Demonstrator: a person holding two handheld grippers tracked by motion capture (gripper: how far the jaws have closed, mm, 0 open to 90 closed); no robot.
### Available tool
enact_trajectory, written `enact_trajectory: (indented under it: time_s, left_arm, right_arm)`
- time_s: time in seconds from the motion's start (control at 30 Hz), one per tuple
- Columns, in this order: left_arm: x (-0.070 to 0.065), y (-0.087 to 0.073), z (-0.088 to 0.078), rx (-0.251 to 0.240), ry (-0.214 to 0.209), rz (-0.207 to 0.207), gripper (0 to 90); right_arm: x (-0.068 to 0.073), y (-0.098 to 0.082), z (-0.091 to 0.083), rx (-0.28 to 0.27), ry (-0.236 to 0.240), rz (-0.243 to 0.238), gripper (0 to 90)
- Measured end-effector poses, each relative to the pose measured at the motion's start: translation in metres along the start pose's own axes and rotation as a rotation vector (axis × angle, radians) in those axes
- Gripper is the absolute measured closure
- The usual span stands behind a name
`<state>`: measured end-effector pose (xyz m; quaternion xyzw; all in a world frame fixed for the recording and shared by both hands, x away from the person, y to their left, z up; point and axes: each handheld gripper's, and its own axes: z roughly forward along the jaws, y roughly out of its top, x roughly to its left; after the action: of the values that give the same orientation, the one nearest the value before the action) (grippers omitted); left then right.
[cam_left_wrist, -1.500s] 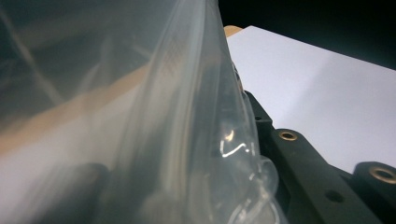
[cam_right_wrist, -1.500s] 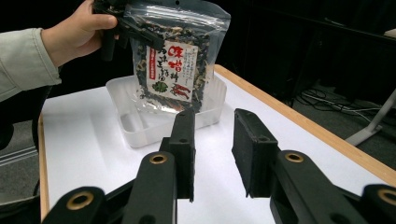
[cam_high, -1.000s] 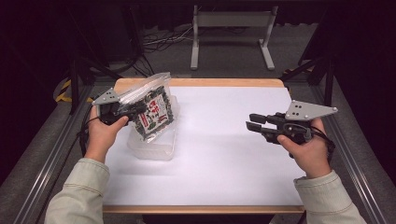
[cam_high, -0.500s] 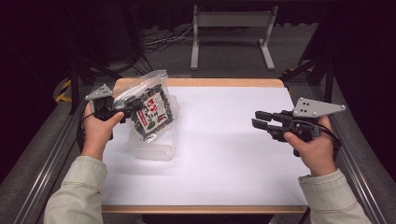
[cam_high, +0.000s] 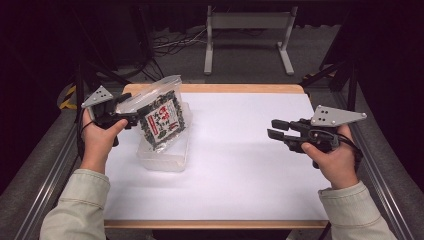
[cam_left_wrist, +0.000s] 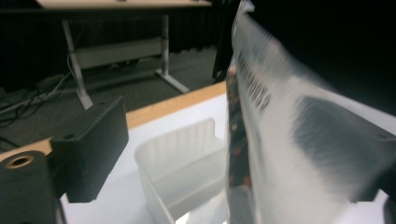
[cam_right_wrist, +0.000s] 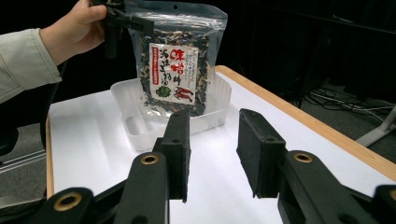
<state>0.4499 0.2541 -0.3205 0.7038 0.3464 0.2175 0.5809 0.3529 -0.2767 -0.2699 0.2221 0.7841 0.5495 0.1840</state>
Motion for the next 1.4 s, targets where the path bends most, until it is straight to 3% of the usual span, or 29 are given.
enact_trajectory:
  time_s: [0.23, 0.37, 0.5, 0.63, 0.77, 0.9, 1.0, 1.23, 1.4]
  left_arm:
    - [-0.007, 0.010, -0.017, -0.035, 0.019, 0.016, 6.9]
    - [-0.013, 0.018, -0.031, -0.063, 0.031, 0.034, 5.7]
    - [-0.019, 0.023, -0.048, -0.065, 0.037, 0.053, 4.3]
    - [-0.026, 0.022, -0.066, -0.058, 0.029, 0.071, 3.7]
    - [-0.034, 0.013, -0.082, -0.048, 0.027, 0.078, 3.1]
    - [-0.042, 0.000, -0.097, -0.033, -0.015, 0.056, 3.2]
    - [-0.049, -0.008, -0.103, -0.019, -0.025, 0.064, 3.4]
    - [-0.059, -0.026, -0.104, 0.024, -0.067, 0.059, 3.6]
    - [-0.062, -0.039, -0.104, 0.049, -0.069, 0.069, 4.8]
  right_arm:
    - [-0.001, 0.002, 0.005, 0.000, 0.006, -0.007, 60.6]
    - [-0.003, 0.002, 0.007, -0.005, -0.010, -0.019, 50.2]
    - [-0.007, 0.000, 0.009, -0.012, -0.042, -0.016, 35.7]
    - [-0.013, -0.006, 0.010, -0.017, -0.064, -0.025, 28.6]
    - [-0.018, -0.012, 0.008, -0.016, -0.083, -0.038, 26.2]
    - [-0.026, -0.020, 0.002, -0.016, -0.104, -0.033, 24.7]
    - [-0.030, -0.024, -0.003, -0.021, -0.097, -0.018, 23.7]
    - [-0.037, -0.037, -0.014, -0.015, -0.116, -0.005, 23.1]
    - [-0.041, -0.048, -0.018, -0.016, -0.122, 0.015, 23.1]
